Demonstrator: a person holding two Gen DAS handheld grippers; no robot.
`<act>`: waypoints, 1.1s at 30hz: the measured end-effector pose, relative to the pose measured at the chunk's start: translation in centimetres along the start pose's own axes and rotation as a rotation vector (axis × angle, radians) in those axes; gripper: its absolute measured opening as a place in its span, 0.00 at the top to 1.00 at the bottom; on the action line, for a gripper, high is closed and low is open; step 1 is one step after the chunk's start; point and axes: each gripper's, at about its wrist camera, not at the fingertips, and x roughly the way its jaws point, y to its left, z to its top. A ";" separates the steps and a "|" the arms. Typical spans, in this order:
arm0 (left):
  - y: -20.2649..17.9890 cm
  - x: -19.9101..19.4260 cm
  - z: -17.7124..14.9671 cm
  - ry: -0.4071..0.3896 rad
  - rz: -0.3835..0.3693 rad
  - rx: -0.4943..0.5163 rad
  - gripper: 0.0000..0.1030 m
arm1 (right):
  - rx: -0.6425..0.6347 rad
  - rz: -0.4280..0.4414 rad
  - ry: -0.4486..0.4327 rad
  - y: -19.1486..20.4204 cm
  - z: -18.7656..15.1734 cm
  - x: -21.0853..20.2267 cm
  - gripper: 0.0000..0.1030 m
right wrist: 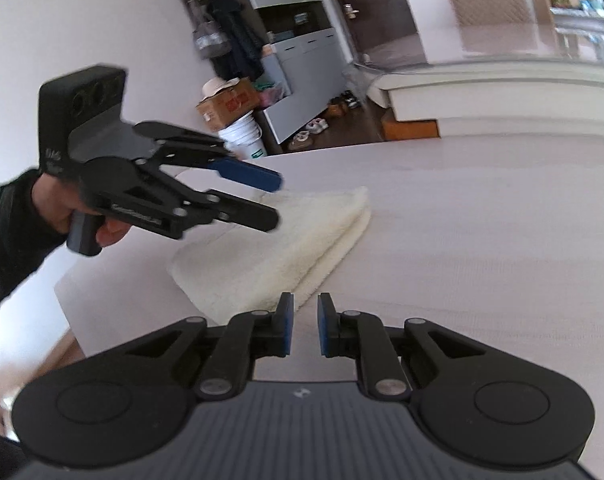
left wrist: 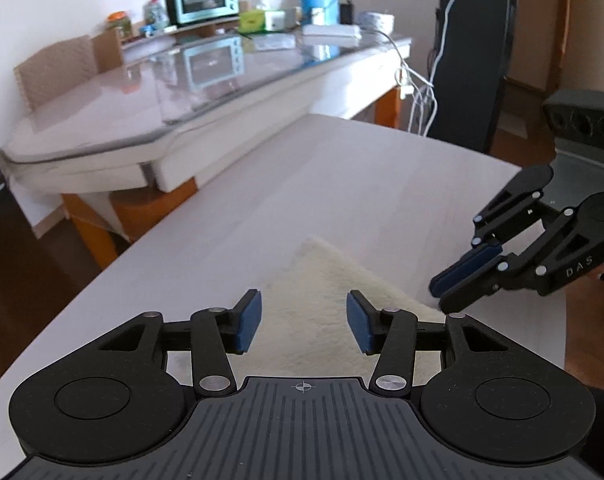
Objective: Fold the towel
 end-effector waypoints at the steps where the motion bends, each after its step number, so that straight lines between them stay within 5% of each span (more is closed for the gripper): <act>1: 0.0 0.3 0.0 0.009 0.001 0.000 0.50 | -0.010 -0.003 0.002 0.1 0.1 0.1 0.85; 16: -0.6 1.8 -1.1 0.041 0.015 0.060 0.50 | -0.271 0.066 0.085 4.9 -1.2 -1.1 0.83; 21: -1.7 -0.4 -2.0 0.006 -0.041 0.058 0.50 | -0.176 -0.001 0.013 3.1 -0.3 -2.9 0.77; 28: -4.2 -0.4 -3.4 0.013 -0.017 0.085 0.49 | -0.069 -0.040 -0.062 1.0 1.6 -2.2 0.70; 33: -4.0 -1.0 -3.2 -0.006 0.012 0.068 0.47 | -0.088 -0.075 -0.053 0.9 3.2 0.0 0.76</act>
